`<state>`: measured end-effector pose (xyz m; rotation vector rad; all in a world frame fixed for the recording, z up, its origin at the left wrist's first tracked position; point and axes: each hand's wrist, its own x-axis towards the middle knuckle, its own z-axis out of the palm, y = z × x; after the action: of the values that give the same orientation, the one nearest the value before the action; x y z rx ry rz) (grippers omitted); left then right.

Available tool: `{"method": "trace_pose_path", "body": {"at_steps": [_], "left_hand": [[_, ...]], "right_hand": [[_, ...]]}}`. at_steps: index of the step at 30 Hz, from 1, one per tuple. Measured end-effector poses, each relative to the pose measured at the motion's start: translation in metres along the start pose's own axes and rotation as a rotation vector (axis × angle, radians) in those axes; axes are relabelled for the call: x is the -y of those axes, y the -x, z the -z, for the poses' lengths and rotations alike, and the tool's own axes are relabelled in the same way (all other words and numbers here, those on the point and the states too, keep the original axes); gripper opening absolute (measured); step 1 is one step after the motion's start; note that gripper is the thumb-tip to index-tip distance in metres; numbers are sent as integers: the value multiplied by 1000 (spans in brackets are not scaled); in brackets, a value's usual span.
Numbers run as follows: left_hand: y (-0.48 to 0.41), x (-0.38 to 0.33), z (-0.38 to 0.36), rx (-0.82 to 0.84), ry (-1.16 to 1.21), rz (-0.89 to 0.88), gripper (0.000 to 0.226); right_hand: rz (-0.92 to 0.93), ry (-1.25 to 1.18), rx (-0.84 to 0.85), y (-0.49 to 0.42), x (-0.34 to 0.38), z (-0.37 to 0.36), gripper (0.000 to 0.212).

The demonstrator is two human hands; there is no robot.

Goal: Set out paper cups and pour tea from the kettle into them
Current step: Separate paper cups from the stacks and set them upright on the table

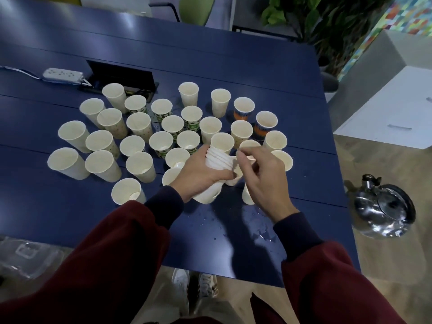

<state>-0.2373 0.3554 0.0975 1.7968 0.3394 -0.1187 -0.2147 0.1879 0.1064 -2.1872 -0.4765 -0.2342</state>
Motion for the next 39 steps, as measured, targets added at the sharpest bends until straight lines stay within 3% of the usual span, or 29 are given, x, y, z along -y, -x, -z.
{"method": "trace_pose_path", "body": {"at_steps": [5, 13, 15, 19, 23, 27, 29, 32, 39], "left_hand": [[-7, -8, 29, -50, -3, -26, 53], [-41, -9, 107, -34, 102, 8, 51], [-51, -10, 128, 10, 115, 12, 34], [-72, -14, 171, 41, 158, 32, 25], [-108, -13, 211, -82, 133, 59, 52], [-140, -7, 244, -198, 173, 61, 58], [-151, -2, 257, -245, 208, 77, 57], [-170, 13, 270, -268, 216, 122, 61], [-204, 30, 279, -245, 216, 141, 57]], "right_hand": [[104, -130, 149, -27, 30, -23, 19], [23, -365, 398, -102, 61, -72, 22], [-20, -437, 403, -116, 70, -88, 23], [-108, -528, 335, -144, 82, -119, 20], [-154, -532, 181, -186, 93, -150, 20], [-154, -365, 23, -242, 80, -181, 17], [-143, -194, 104, -265, 65, -199, 12], [-118, 110, 281, -288, 43, -231, 24], [-167, 363, 573, -306, 30, -282, 38]]}}
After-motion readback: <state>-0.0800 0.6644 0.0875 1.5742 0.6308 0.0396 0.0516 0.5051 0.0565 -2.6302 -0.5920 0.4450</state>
